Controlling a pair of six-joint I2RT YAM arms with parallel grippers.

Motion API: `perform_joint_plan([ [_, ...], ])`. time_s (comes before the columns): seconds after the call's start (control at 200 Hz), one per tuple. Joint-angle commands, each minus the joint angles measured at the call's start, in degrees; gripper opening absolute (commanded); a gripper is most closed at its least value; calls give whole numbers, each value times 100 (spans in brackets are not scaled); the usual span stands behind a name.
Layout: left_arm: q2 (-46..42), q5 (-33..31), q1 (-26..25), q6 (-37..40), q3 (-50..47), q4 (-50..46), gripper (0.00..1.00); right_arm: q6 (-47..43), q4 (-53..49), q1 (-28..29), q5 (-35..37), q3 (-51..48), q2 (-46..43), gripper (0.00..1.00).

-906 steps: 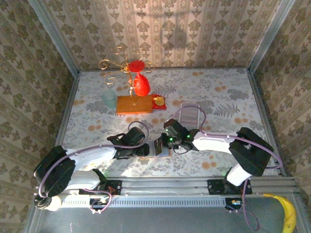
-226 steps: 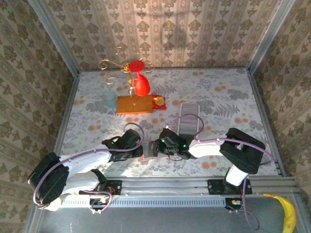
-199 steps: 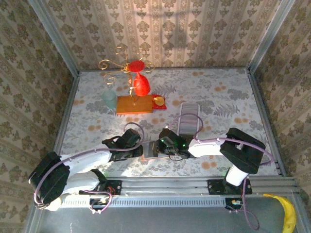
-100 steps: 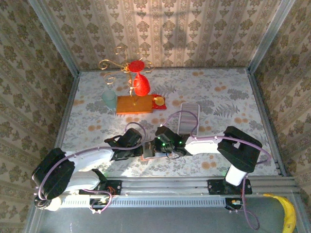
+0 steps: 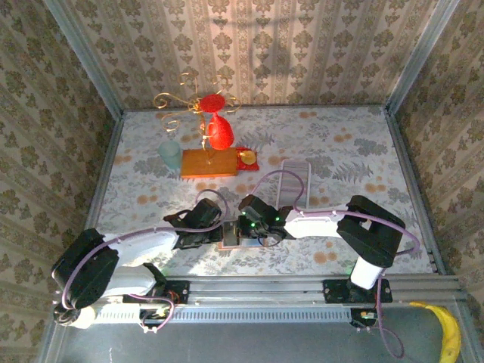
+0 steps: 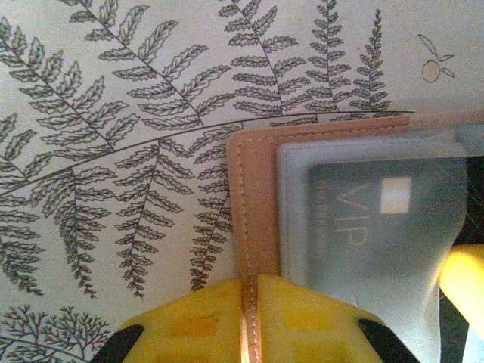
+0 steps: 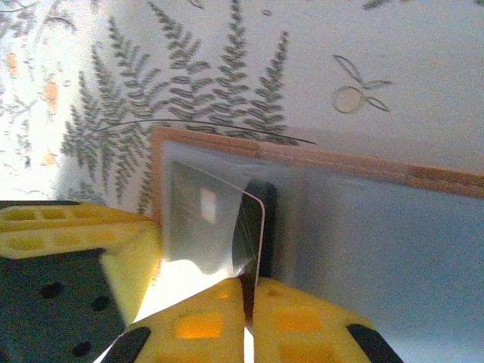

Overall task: Put the credit cards into the card holder
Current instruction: Insert the credit card into the card slot, then flip over the card slot in the card holder.

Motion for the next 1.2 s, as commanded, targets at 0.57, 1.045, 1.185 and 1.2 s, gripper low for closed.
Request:
perform_joint_plan([
  [0.57, 276, 358, -15, 15, -240, 316, 14, 88, -1837, 196, 847, 189, -610, 38],
  [1.045, 268, 364, -92, 2, -256, 289, 14, 570, -1932, 419, 1212, -334, -722, 48],
  [1.185, 247, 351, -127, -41, -283, 306, 14, 592, -1978, 473, 1196, -282, -518, 49],
  [1.2, 250, 351, -137, -43, -284, 309, 14, 590, -1948, 474, 1180, -281, -501, 49],
])
